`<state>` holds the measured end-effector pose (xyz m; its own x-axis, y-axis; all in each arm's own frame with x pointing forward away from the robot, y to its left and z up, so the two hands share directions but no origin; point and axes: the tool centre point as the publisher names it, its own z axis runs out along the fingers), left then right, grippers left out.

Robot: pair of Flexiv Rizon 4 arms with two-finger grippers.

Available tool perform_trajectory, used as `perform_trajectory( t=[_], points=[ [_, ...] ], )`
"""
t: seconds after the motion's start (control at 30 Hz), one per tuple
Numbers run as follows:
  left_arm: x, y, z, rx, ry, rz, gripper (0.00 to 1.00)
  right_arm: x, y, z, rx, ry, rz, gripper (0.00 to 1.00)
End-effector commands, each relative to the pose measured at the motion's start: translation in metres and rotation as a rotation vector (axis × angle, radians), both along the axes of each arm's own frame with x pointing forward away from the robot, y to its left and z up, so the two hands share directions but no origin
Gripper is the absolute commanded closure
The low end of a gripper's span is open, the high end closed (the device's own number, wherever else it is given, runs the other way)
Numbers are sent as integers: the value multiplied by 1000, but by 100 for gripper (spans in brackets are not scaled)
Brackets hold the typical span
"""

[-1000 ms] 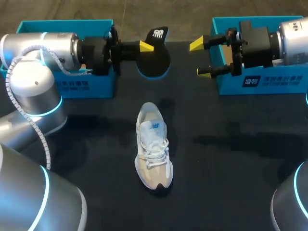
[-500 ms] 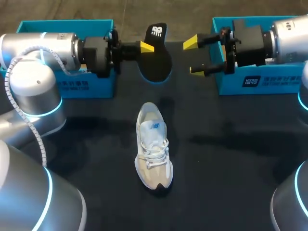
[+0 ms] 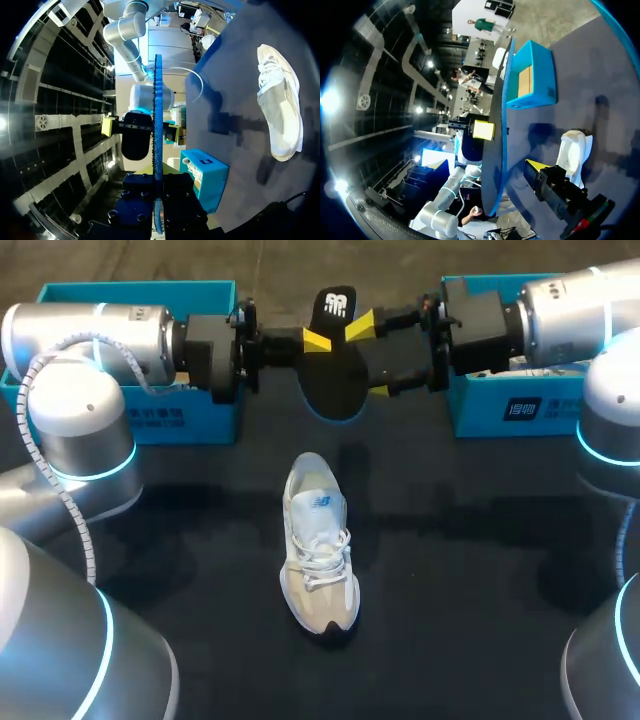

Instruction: Take the shoe out of the shoebox, open the shoe tongue, remove and reinsert the insole, then place the shoe into the shoebox

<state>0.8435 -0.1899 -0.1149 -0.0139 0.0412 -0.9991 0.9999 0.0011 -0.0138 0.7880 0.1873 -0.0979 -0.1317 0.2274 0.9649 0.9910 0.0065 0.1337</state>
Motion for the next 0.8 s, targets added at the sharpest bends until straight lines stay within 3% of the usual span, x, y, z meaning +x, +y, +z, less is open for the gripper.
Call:
perform_trajectory(
  t=[0.03,0.1,0.17,0.7,0.73,0.77,0.8],
  points=[
    [2,-7,0,-7,1,-3,100,11,15,-5,3,3,14,14],
    [2,-9,1,-14,1,-6,100,11,18,-6,5,6,18,38],
    [2,-9,2,-19,2,-5,100,11,19,-6,9,7,19,49],
    [2,-6,4,-29,7,1,100,10,19,-9,35,14,2,74],
    [2,-6,4,-31,7,1,100,10,19,-9,36,14,3,83],
    [2,-6,4,-32,7,1,100,10,19,-10,39,14,3,100],
    [1,-6,4,-34,7,0,100,10,19,-10,45,14,3,100]
  ],
)
